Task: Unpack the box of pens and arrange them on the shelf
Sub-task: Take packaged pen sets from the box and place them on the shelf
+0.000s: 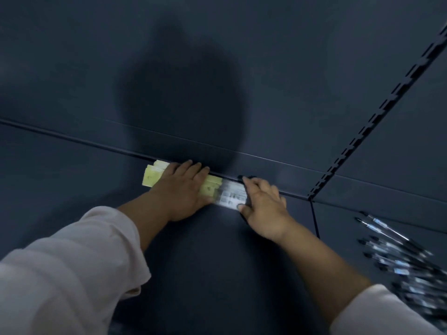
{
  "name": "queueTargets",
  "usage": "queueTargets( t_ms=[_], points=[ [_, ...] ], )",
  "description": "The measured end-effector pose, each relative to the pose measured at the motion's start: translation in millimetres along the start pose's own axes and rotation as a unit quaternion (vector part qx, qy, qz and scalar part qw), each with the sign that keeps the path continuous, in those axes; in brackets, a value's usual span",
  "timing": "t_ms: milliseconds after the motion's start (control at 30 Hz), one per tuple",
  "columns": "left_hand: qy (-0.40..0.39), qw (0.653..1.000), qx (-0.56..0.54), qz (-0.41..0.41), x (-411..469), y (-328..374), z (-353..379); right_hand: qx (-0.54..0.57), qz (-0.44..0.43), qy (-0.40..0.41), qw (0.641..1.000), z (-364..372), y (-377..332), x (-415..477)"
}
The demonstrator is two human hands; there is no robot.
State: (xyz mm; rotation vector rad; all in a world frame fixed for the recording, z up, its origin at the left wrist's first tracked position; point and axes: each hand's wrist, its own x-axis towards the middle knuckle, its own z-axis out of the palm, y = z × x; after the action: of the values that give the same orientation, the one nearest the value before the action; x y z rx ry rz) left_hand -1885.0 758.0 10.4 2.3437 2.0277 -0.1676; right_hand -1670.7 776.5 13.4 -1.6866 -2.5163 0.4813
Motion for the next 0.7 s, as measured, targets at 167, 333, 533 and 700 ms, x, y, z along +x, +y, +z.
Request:
queueTargets(
  t_ms=[167,333,533,700],
  points=[
    [0.003,1.0,-0.008,0.0,-8,3,14,-0.039,-0.024,-0.033,0.998,17,9,-12],
    [-0.005,1.0,-0.024,0.001,-23,8,23,-0.081,-0.037,-0.023,0.996,25,12,-21],
    [-0.012,0.999,-0.038,-0.008,-41,14,26,-0.089,-0.04,-0.054,0.994,25,11,-35],
    [-0.019,0.999,-0.035,-0.01,-51,16,22,-0.067,-0.044,-0.074,0.994,20,8,-46]
  ],
)
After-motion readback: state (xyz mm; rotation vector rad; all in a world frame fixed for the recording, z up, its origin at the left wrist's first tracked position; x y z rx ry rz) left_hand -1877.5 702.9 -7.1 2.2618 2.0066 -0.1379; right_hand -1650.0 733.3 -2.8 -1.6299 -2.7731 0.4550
